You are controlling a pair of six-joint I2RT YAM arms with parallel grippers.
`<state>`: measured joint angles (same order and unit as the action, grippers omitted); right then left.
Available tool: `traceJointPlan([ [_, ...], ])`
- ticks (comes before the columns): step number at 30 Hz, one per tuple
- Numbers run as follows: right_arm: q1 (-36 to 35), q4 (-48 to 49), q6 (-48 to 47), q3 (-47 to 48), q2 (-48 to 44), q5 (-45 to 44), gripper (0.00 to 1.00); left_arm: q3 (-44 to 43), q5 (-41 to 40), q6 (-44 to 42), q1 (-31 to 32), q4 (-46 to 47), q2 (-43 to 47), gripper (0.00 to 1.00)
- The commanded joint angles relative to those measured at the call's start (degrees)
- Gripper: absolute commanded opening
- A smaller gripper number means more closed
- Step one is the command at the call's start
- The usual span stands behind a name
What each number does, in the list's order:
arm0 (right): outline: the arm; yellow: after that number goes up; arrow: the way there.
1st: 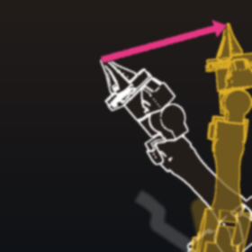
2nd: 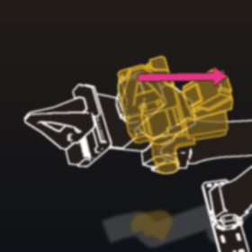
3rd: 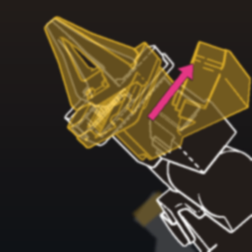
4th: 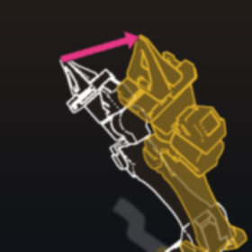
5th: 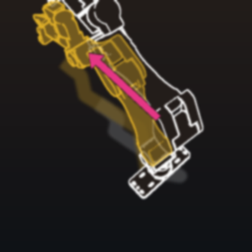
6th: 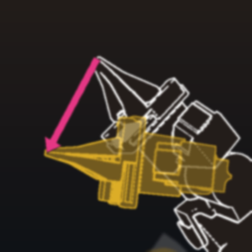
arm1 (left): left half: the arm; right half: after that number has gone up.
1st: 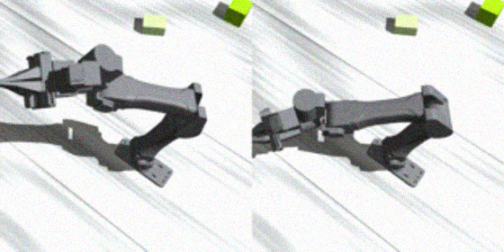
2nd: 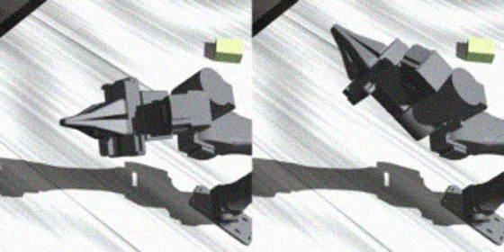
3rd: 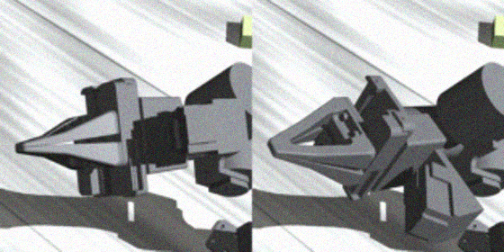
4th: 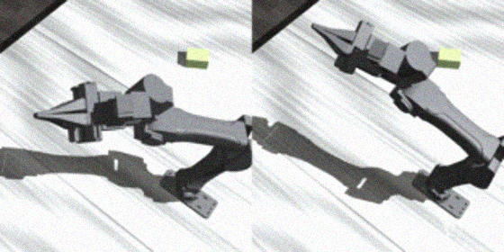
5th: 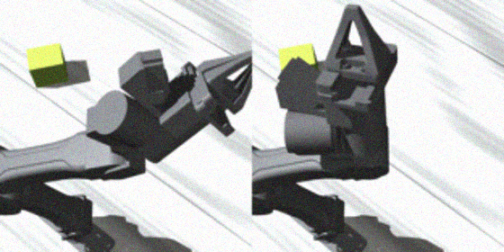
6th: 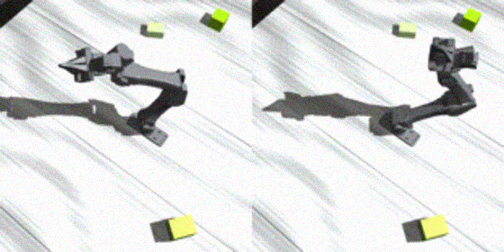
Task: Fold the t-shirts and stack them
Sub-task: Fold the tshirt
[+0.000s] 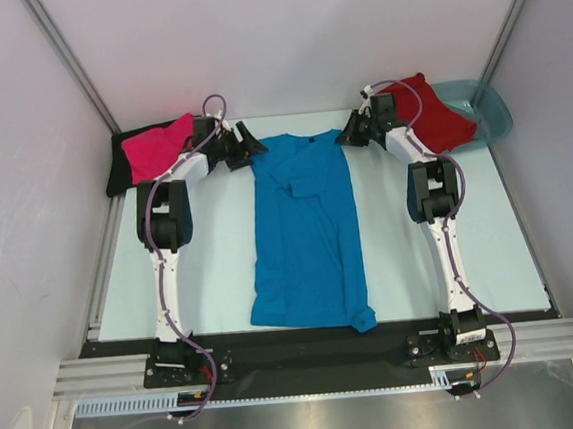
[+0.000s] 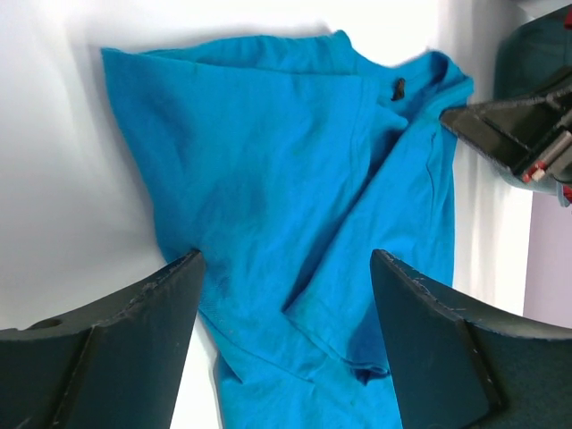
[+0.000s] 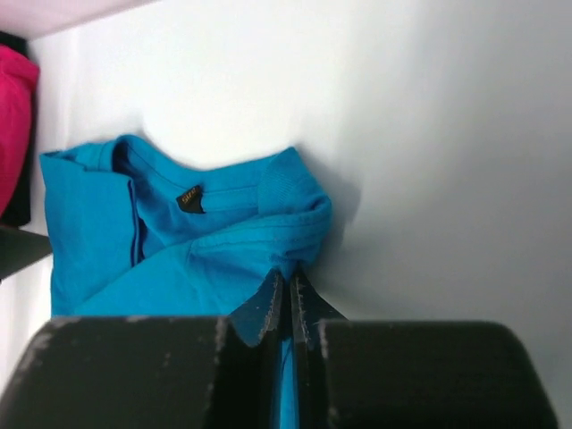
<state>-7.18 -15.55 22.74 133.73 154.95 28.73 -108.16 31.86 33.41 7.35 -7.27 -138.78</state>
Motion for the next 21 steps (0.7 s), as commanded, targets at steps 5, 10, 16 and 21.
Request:
traceJointPlan([
  [5, 2.87, 10.61, 4.68, 11.72, 6.32, 0.89, 0.04, -2.76, 2.25, -0.89, -0.24, 0.68, -0.26, 0.80],
  [10, 4.01, 12.48, 5.03, 11.46, 6.59, 1.24, 0.07, -3.99, 1.37, -1.33, -0.32, -0.46, -1.67, 0.86],
  [16, 3.93, 11.86, 4.42, 9.53, 5.97, 1.77, 0.08, -6.88, -4.25, -1.59, -0.24, -2.39, -4.47, 1.00],
  [21, 3.23, 12.04, 4.33, 7.08, 5.36, 3.61, 0.07, -15.84, -5.84, -1.50, -0.15, -5.65, -9.74, 1.00],
])
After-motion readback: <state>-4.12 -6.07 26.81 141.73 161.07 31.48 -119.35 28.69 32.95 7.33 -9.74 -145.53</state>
